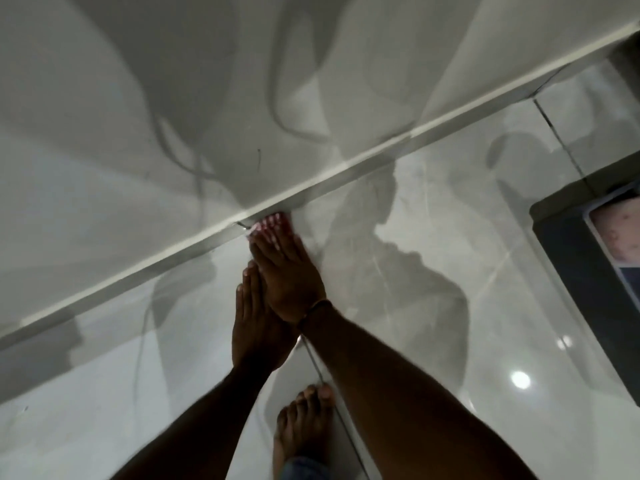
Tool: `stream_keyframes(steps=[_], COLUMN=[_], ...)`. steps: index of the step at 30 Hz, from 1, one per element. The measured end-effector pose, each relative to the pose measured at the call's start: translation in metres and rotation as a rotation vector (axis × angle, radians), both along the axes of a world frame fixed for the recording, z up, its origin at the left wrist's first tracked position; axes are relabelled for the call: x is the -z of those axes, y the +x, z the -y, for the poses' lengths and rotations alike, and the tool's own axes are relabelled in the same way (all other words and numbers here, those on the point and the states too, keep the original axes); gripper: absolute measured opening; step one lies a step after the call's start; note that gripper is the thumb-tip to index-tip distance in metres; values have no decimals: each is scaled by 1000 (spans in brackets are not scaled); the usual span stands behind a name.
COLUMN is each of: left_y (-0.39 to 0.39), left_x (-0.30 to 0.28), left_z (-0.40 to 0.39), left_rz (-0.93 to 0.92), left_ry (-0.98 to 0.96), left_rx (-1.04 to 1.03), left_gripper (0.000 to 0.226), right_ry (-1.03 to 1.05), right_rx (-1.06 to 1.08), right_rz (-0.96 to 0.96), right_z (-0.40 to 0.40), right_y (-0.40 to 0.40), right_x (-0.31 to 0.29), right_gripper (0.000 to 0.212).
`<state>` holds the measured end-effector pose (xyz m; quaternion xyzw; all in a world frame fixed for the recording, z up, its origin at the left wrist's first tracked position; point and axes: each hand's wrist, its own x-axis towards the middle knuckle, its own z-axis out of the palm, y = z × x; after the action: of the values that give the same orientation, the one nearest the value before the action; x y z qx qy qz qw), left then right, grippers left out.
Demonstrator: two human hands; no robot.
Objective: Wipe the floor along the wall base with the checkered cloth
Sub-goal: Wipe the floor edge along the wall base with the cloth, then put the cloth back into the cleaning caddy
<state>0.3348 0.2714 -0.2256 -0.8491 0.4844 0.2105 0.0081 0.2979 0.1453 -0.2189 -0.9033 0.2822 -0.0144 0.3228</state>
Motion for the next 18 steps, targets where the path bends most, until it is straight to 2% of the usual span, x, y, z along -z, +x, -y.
stream_keyframes(steps=[3,7,10,13,18], left_y=[7,15,7,-19,-104], left_x=[-5,-37,-87,-137,-205], left_z=[-5,-8,0,19,83], left_rz=[-41,-73,-56,-49,-102], left_ry=[13,69,77,58,-57], left_rx=[13,53,188,368,644], left_gripper=[107,108,103,98,90], right_ry=[-18,84,210,248,161], right_rx=[-201,-176,14,267,638], right_rz=[-14,70,55,83,47], right_z=[16,20,1,-16,-7], right_y=[-7,-31,-87,-160,-292], right_x=[-2,-37,-86,-135,-206], right_gripper=[51,55,64,76,64])
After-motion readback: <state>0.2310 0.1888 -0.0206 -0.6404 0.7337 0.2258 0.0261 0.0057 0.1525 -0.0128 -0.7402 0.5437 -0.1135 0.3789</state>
